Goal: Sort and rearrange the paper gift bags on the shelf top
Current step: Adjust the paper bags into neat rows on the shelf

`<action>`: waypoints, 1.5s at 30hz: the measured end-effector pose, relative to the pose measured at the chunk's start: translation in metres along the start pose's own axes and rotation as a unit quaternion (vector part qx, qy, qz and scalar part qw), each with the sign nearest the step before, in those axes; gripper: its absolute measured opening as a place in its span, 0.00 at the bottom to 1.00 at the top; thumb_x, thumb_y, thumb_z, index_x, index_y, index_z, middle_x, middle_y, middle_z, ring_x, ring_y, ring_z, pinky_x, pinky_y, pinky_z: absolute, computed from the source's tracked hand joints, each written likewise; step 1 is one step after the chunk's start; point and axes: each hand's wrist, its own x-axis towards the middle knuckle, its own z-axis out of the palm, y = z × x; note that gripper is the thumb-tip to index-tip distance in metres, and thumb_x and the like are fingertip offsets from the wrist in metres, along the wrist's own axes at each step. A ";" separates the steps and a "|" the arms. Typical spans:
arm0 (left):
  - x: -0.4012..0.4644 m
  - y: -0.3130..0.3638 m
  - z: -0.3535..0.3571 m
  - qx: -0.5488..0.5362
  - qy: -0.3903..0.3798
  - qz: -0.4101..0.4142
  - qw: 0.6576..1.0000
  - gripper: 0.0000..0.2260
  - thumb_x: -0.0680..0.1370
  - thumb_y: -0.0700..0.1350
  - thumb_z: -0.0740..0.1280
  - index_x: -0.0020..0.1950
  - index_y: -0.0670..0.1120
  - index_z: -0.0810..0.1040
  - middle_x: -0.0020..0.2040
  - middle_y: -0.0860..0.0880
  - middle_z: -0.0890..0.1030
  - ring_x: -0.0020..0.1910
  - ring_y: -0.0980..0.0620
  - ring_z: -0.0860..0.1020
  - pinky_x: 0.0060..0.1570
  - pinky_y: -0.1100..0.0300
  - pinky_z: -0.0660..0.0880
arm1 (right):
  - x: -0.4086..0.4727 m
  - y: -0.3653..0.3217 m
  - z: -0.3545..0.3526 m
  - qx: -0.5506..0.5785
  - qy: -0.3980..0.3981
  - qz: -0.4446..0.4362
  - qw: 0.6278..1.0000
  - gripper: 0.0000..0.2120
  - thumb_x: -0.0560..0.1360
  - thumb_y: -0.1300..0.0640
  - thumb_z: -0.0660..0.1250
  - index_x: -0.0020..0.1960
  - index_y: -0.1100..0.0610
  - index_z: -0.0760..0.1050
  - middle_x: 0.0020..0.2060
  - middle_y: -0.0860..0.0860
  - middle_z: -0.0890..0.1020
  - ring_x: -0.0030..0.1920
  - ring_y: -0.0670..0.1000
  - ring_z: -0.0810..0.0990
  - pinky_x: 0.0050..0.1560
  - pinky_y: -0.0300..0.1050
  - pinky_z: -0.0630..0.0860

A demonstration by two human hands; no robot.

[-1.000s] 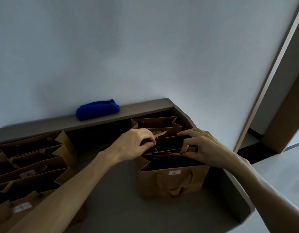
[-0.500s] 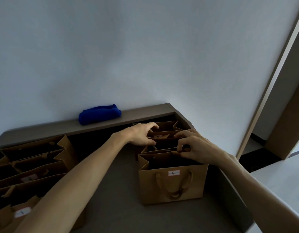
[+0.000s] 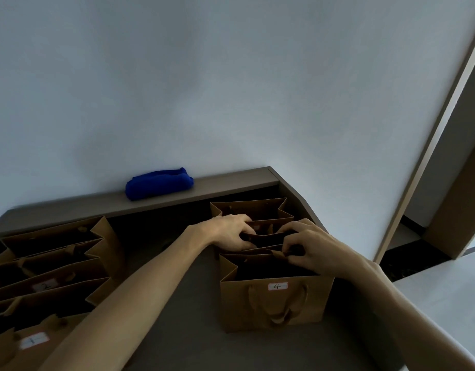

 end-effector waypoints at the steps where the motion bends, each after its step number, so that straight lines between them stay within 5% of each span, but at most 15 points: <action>1: -0.003 0.001 0.002 -0.017 0.012 0.008 1.000 0.16 0.80 0.54 0.63 0.68 0.56 0.74 0.75 0.51 0.62 0.72 0.49 0.64 0.71 0.44 0.63 | -0.003 0.000 0.001 0.000 0.006 -0.003 1.000 0.04 0.76 0.48 0.68 0.48 0.47 0.79 0.67 0.43 0.70 0.68 0.45 0.62 0.66 0.45 0.69; 8: -0.025 -0.002 0.006 -0.030 0.072 -0.006 0.997 0.20 0.79 0.59 0.63 0.69 0.56 0.73 0.77 0.53 0.60 0.76 0.49 0.57 0.73 0.48 0.58 | -0.007 -0.001 0.001 0.002 0.015 -0.012 1.000 0.04 0.77 0.49 0.68 0.49 0.48 0.79 0.67 0.43 0.69 0.68 0.44 0.63 0.65 0.44 0.70; 16: -0.022 -0.005 0.005 -0.051 0.132 -0.011 0.990 0.12 0.80 0.45 0.65 0.63 0.50 0.77 0.63 0.51 0.77 0.59 0.55 0.76 0.58 0.52 0.77 | 0.011 -0.003 0.001 0.000 0.025 -0.001 1.000 0.05 0.77 0.52 0.68 0.50 0.50 0.80 0.66 0.43 0.73 0.67 0.44 0.67 0.63 0.39 0.69; 22: -0.032 -0.019 -0.005 -0.023 0.127 -0.043 0.991 0.12 0.79 0.42 0.65 0.62 0.49 0.78 0.61 0.51 0.78 0.56 0.56 0.78 0.55 0.55 0.79 | 0.039 -0.018 0.004 0.009 0.018 -0.002 1.000 0.07 0.78 0.53 0.67 0.53 0.52 0.81 0.66 0.46 0.74 0.66 0.45 0.70 0.61 0.40 0.71; 37: -0.154 -0.111 0.000 -0.014 0.119 -0.203 0.972 0.12 0.79 0.42 0.65 0.62 0.50 0.79 0.61 0.51 0.79 0.58 0.55 0.77 0.59 0.55 0.76 | 0.128 -0.136 0.046 0.043 -0.016 -0.126 0.991 0.08 0.78 0.53 0.66 0.56 0.52 0.80 0.65 0.47 0.74 0.63 0.46 0.73 0.54 0.41 0.74; 42: -0.177 -0.123 0.008 -0.049 0.165 -0.210 0.962 0.13 0.79 0.44 0.66 0.63 0.52 0.78 0.63 0.52 0.78 0.62 0.55 0.75 0.63 0.56 0.73 | 0.141 -0.155 0.058 0.060 -0.013 -0.137 0.989 0.07 0.78 0.53 0.67 0.54 0.52 0.80 0.64 0.47 0.74 0.61 0.46 0.74 0.54 0.40 0.75; 45: -0.193 -0.113 0.011 -0.068 0.238 -0.194 0.949 0.13 0.79 0.45 0.66 0.64 0.53 0.77 0.65 0.53 0.76 0.65 0.57 0.72 0.68 0.54 0.69 | 0.141 -0.151 0.060 0.077 -0.030 -0.148 0.986 0.06 0.77 0.49 0.67 0.51 0.48 0.79 0.67 0.45 0.71 0.68 0.47 0.67 0.64 0.46 0.68</action>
